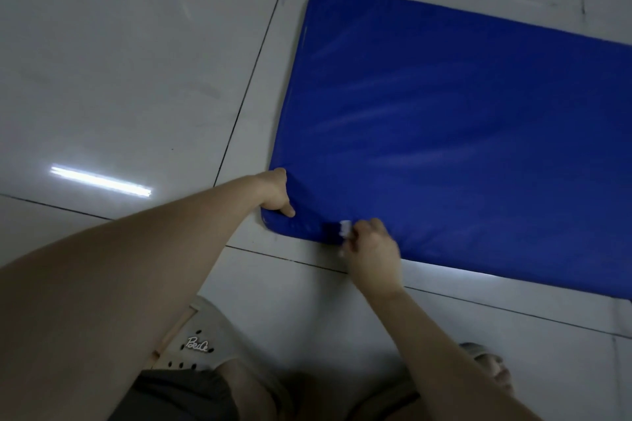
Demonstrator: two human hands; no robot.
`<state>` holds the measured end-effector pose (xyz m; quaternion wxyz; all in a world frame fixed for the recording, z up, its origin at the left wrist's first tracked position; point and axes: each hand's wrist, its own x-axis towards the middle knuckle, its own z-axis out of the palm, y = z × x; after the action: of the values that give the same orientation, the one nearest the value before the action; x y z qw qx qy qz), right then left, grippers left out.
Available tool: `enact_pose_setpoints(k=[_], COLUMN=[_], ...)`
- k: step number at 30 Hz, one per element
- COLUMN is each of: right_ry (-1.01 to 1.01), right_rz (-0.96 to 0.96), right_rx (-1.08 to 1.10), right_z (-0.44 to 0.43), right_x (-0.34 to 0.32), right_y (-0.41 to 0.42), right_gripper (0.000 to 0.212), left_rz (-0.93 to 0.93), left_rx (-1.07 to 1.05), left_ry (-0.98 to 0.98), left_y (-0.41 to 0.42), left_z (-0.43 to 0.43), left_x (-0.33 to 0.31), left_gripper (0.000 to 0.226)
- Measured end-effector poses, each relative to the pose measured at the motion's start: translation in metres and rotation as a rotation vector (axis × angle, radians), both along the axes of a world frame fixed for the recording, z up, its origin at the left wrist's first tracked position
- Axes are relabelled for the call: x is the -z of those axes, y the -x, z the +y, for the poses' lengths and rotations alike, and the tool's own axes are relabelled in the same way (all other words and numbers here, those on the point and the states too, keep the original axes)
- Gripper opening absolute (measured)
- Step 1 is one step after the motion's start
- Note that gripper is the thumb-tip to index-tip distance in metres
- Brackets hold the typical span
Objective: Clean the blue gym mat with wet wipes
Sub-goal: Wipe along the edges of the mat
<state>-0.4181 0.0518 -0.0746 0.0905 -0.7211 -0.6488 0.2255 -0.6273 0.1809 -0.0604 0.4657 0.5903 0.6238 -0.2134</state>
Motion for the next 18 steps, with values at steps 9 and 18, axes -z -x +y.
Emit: enact_pose_setpoints(k=[9,18], right_ry=[-0.011,-0.011], right_rz=[0.03,-0.132], right_rx=[-0.248,-0.093], right_z=[0.021,0.005], right_x=[0.003,-0.001], right_y=[0.12,-0.01], right_gripper=[0.019,0.02], left_rz=[0.046,-0.003], left_rx=[0.036,0.02], left_ry=[-0.046,-0.012], left_y=[0.004,0.004], left_z=[0.003,0.003], left_x=[0.002,0.004], left_gripper=[0.045,0.092])
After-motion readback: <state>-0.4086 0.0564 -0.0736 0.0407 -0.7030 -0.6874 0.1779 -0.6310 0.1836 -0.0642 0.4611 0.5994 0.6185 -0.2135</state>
